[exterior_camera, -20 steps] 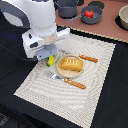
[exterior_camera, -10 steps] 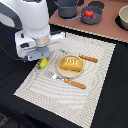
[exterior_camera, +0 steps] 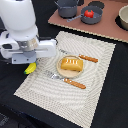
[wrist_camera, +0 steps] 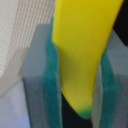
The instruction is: Interact with the objects in diverse but meaningful ways.
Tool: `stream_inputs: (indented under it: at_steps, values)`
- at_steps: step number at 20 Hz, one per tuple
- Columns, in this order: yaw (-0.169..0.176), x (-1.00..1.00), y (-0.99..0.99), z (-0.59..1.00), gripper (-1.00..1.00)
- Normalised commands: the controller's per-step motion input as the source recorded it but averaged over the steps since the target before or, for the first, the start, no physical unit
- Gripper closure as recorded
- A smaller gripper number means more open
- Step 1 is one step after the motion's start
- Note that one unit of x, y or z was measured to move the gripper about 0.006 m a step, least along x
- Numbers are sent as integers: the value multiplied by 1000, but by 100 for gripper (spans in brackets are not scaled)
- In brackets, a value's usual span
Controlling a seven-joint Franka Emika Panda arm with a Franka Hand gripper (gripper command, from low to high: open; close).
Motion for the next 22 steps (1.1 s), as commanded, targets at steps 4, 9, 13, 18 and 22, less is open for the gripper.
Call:
stream_inputs:
  at_steps: [4,9,13,18,22]
  values:
    - [29,762,-144,960,100]
    - [21,794,-144,845,100]
    - [7,786,-205,416,100]
    - [0,898,-309,216,100]
    - [0,892,-391,6,100]
